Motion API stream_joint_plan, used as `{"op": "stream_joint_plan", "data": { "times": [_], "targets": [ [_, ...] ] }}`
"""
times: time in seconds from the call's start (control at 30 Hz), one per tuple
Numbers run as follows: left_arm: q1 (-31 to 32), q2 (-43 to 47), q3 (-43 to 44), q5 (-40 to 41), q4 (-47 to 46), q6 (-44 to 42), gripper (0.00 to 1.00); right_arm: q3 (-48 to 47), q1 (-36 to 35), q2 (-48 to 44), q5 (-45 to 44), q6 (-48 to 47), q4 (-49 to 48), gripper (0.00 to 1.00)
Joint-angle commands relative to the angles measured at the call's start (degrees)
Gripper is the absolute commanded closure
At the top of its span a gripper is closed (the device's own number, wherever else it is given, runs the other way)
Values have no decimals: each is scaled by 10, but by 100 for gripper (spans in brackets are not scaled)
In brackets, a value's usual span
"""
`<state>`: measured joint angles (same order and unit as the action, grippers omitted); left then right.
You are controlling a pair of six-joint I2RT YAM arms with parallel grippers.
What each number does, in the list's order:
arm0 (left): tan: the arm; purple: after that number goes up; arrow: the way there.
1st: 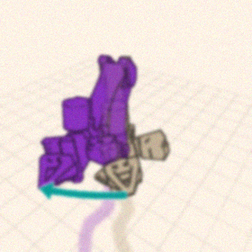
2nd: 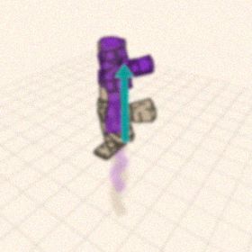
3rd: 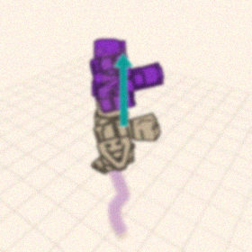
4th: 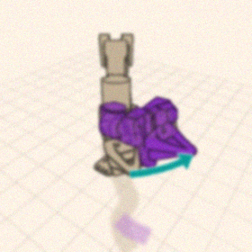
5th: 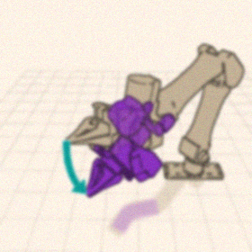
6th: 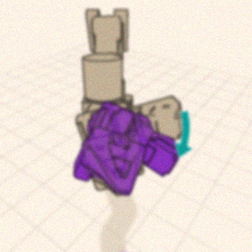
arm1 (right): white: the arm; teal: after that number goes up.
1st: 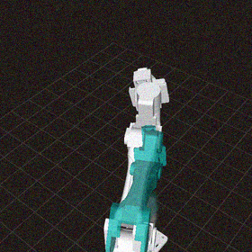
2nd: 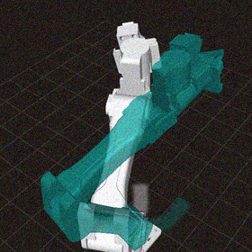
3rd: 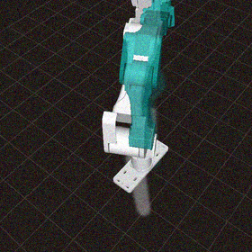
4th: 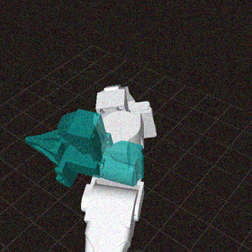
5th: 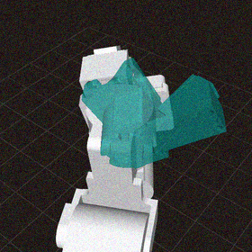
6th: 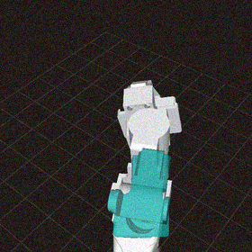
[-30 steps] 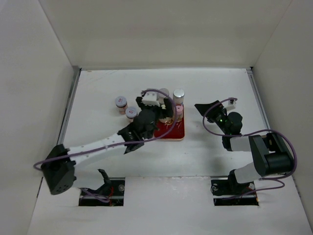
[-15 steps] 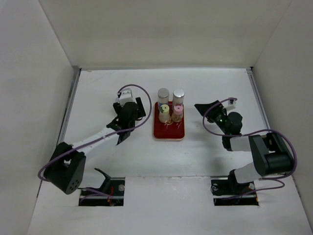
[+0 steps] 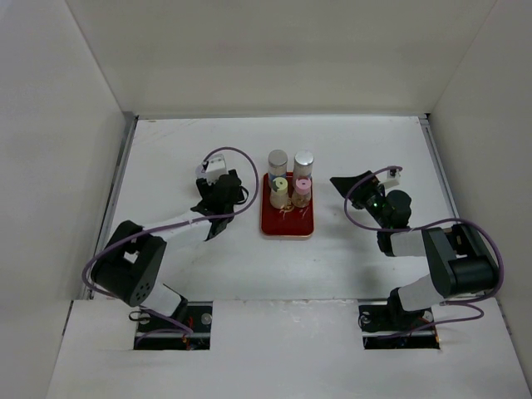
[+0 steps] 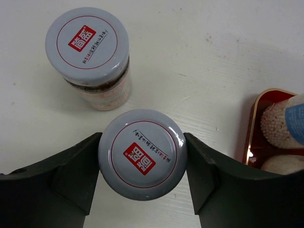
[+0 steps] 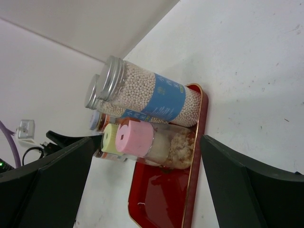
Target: Organize the condiment bottles
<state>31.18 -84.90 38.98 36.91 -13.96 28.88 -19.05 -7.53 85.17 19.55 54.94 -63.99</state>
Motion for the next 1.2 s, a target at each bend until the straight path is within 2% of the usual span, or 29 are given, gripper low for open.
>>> {"op": "stream_joint_plan", "data": {
  "times": [0.0,0.1,0.17,0.23,0.33,0.4,0.53,0.67,1.03,1.1,1.17],
  "targets": [
    [0,5,9,6,-15,7,41,-18,1,4,11,3,-47,0],
    [2,26,0,4,-21,8,63,-19,1,4,12,3,-47,0],
    [13,62,-12,11,-24,7,71,-18,1,4,12,3,-47,0],
    [30,115,-26,9,-27,3,73,-19,1,5,12,3,-47,0],
    [74,178,-34,4,-20,-6,74,-19,1,6,11,3,-47,0],
    [114,190,-30,4,-18,-8,74,-20,1,7,12,3,-47,0],
    [202,142,4,9,-24,-8,74,-18,1,6,11,2,-47,0],
    [251,75,43,14,-34,-12,73,-15,3,1,11,3,-47,0],
    [256,-34,86,24,-72,-39,70,-18,1,1,11,2,-47,0],
    [252,-50,87,21,-72,-41,64,-18,1,1,11,2,-47,0],
    [250,-54,84,25,-72,-41,52,-18,1,2,11,2,-47,0]
  ]
}}
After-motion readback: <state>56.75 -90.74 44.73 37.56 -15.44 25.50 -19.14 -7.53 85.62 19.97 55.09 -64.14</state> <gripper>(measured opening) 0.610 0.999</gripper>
